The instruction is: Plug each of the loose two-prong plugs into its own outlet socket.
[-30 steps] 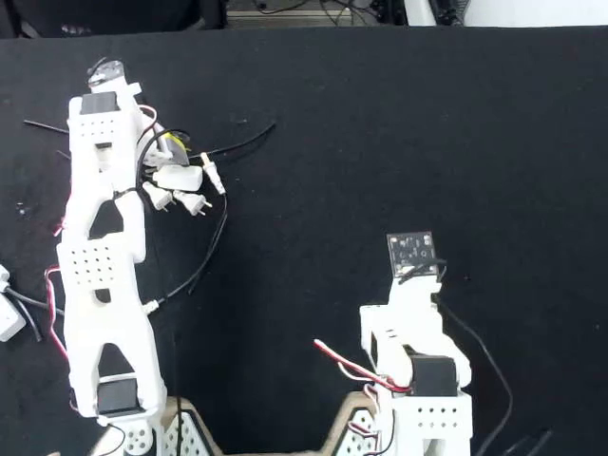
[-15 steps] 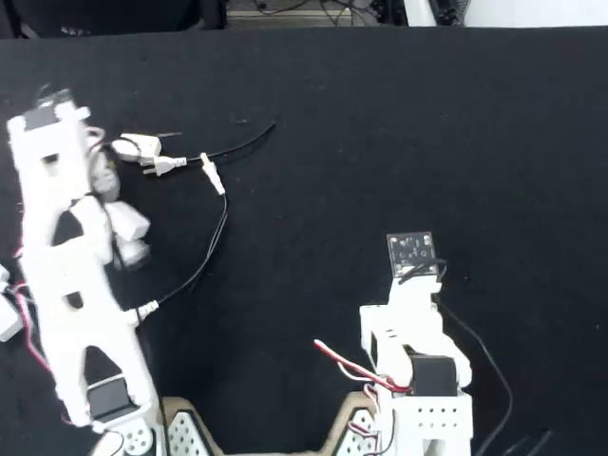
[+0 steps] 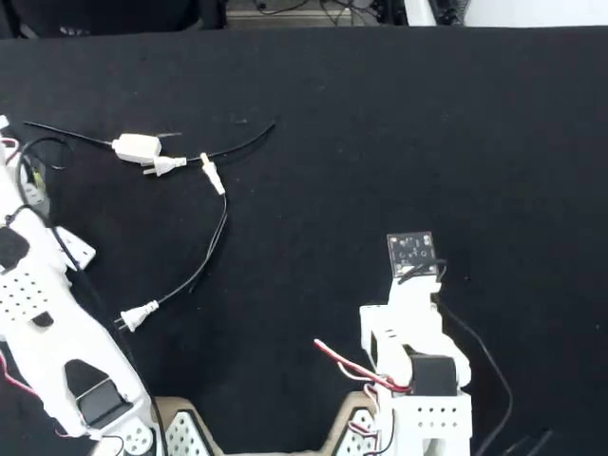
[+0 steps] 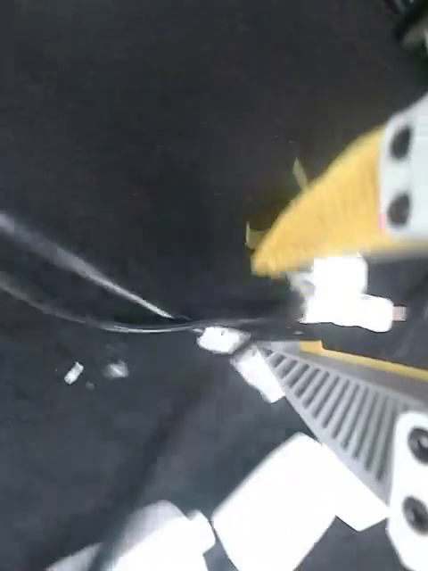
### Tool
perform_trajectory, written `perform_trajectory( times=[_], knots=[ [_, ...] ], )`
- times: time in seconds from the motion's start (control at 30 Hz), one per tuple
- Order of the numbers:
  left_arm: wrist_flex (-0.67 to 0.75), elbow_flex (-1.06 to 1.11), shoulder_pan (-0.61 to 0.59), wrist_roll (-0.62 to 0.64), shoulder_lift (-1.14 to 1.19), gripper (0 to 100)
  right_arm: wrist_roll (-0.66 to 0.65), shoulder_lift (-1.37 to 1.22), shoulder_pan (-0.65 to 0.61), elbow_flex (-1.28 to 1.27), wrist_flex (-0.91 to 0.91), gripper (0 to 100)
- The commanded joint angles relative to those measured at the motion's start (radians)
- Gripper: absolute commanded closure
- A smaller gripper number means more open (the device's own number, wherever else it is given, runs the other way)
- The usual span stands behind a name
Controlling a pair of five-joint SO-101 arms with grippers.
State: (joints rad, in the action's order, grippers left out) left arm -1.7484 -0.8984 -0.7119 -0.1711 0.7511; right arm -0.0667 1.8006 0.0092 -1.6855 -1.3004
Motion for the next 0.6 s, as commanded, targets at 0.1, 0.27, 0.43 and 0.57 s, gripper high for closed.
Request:
perform_trajectory(
  times=[0.1, 0.27, 0.43, 0.57],
  knots=[
    [-0.012, 0.137, -0.024, -0.014, -0.293, 76, 0.0, 0.093, 0.018, 0.001, -0.006, 98.7],
    [-0.012, 0.312, 0.073, 0.011, -0.497, 78, 0.0, 0.093, 0.018, 0.001, -0.006, 98.7],
    [-0.009, 0.519, 0.306, 0.058, -0.62, 78, 0.0, 0.093, 0.018, 0.001, -0.006, 98.7],
    [0.048, 0.611, 0.464, 0.06, -0.628, 78, 0.0, 0.093, 0.018, 0.001, -0.006, 98.7]
  ],
)
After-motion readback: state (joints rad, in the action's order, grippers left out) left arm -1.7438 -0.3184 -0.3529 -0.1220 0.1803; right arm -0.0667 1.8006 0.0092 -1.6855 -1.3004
